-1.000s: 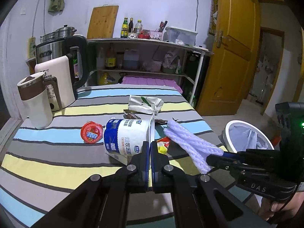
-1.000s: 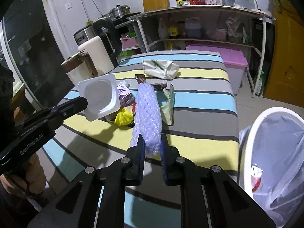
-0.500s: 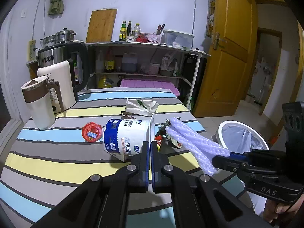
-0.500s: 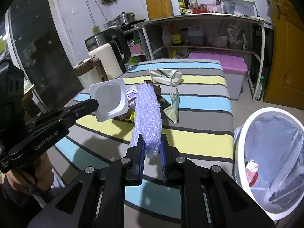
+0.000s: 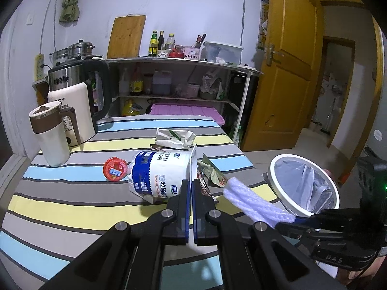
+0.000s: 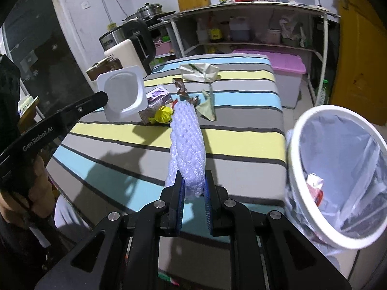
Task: Collect trash
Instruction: 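Carry the foam net and yogurt tub over the bin and open both tools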
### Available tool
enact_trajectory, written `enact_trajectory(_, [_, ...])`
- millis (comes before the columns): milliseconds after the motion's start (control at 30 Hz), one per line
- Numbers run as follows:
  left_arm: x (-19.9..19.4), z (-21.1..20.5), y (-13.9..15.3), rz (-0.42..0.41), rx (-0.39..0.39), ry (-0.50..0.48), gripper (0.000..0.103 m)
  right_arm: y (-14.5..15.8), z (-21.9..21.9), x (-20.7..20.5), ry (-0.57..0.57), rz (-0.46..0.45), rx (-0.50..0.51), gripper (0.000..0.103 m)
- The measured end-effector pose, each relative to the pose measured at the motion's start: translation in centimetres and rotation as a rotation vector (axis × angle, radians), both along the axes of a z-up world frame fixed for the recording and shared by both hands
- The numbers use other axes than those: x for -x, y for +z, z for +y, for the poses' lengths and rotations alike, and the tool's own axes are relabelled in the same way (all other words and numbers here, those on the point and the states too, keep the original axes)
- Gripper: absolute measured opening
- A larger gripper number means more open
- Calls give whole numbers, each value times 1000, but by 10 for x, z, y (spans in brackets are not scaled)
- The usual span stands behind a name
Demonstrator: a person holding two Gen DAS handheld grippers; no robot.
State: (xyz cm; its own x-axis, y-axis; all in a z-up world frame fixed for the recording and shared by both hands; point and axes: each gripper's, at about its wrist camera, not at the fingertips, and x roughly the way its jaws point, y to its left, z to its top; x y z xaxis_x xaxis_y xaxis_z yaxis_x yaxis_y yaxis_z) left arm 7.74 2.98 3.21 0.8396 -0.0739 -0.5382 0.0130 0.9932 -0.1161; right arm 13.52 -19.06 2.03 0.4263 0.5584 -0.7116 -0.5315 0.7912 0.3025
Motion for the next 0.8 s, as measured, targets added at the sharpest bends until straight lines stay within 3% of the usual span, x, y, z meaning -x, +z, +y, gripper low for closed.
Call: enact_trajectory(800, [16,-52,13,-10,20,-135,1,32,-50,22,-136,-74,-45,16])
